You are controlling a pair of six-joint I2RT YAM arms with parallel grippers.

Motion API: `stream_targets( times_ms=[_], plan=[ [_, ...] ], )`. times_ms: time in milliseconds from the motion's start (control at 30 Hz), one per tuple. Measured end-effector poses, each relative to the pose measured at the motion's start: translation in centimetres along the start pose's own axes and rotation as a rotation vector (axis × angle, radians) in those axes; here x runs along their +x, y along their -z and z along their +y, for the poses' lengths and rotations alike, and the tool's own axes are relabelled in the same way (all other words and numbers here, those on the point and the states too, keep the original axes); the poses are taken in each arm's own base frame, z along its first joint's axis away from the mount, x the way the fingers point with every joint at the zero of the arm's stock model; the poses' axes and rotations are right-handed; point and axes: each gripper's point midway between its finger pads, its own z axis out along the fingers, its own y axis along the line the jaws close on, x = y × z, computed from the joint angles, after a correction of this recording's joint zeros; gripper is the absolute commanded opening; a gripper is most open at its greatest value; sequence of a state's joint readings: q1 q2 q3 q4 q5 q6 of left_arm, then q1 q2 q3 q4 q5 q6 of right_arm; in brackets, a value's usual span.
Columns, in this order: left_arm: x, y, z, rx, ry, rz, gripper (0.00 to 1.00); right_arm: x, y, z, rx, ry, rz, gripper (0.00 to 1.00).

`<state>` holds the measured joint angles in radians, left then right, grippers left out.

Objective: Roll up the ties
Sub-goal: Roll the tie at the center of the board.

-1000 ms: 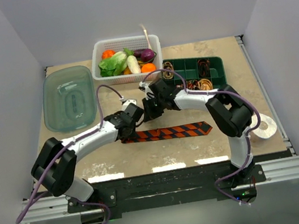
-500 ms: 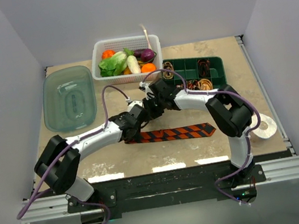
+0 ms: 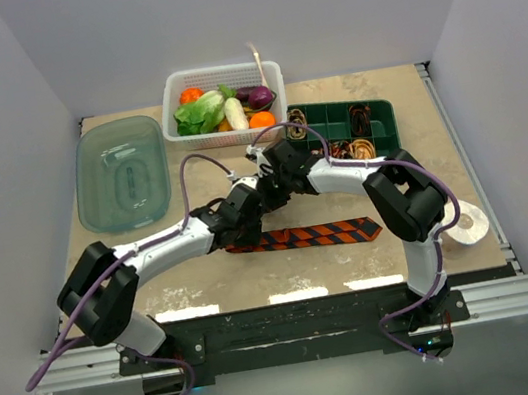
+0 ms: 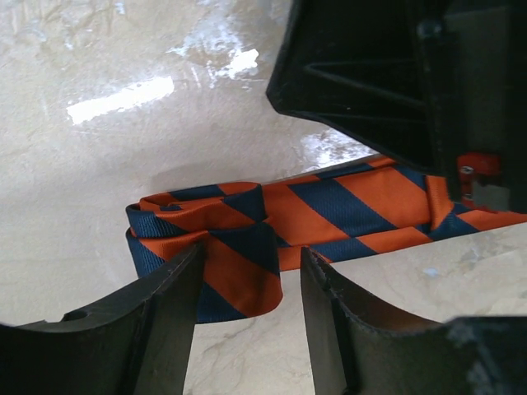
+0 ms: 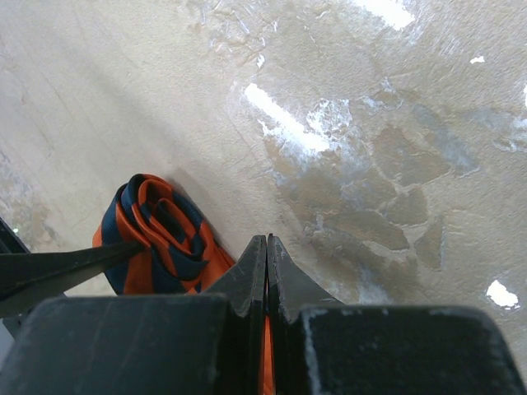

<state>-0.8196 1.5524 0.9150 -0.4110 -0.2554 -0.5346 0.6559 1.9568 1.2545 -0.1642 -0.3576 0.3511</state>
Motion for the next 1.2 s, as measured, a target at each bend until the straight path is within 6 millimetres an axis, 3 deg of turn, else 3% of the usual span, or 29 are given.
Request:
stream_targets(
  times_ms=[167, 433, 633, 967, 1100, 1200],
  plan=[
    [-0.3, 0.8, -0.4, 0.037, 0.009, -0.022, 0.68, 0.1, 0.0, -0.1, 0.001, 0.01, 0.003, 0.0],
    [-2.9, 3.7, -0.4, 0.085, 0.054, -0.126, 0.71, -1.1, 2.1, 1.2, -0.018, 0.038, -0.048, 0.0],
    [-3.7, 3.5, 1.6, 0.11, 0.138, -0.135, 0.71, -2.0, 3.5, 2.7, -0.038, 0.075, -0.081, 0.0],
    [-4.4, 4.2, 5.7, 0.282, 0.377, -0.189, 0.72, 0.9, 2.5, 7.7, -0.102, 0.159, -0.012, 0.0],
    [-3.6, 3.8, 6.8, 0.362, 0.455, -0.184, 0.72, 1.5, 1.9, 9.4, -0.126, 0.189, 0.002, 0.0],
    [-2.5, 3.5, 7.0, 0.401, 0.489, -0.161, 0.72, 2.0, 1.3, 9.3, -0.123, 0.189, 0.019, 0.0]
  ],
)
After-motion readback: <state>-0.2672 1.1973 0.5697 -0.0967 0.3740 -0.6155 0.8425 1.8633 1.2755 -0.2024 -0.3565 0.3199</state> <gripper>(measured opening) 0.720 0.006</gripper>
